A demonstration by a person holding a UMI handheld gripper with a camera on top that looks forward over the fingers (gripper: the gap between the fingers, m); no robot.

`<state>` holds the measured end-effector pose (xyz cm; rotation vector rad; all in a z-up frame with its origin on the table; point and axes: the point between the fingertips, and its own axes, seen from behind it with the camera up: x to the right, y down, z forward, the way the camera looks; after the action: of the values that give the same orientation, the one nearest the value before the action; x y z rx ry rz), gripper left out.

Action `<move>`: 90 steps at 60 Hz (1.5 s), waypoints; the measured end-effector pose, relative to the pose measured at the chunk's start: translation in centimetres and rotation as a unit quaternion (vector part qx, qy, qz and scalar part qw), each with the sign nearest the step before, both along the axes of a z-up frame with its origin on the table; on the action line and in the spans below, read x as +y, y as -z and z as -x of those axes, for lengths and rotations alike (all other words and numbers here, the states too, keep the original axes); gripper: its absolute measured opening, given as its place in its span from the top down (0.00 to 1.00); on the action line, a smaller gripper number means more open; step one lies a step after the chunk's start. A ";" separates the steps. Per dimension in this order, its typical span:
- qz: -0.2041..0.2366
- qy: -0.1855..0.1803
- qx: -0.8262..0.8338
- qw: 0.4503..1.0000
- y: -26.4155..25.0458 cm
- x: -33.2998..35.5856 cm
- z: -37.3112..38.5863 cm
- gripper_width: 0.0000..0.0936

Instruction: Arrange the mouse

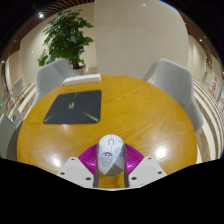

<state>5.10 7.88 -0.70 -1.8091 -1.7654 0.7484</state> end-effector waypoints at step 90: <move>0.003 -0.035 -0.033 0.999 -12.3 -3.9 -9.7 0.06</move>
<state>14.84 4.02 11.61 -1.8027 -1.8789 0.7303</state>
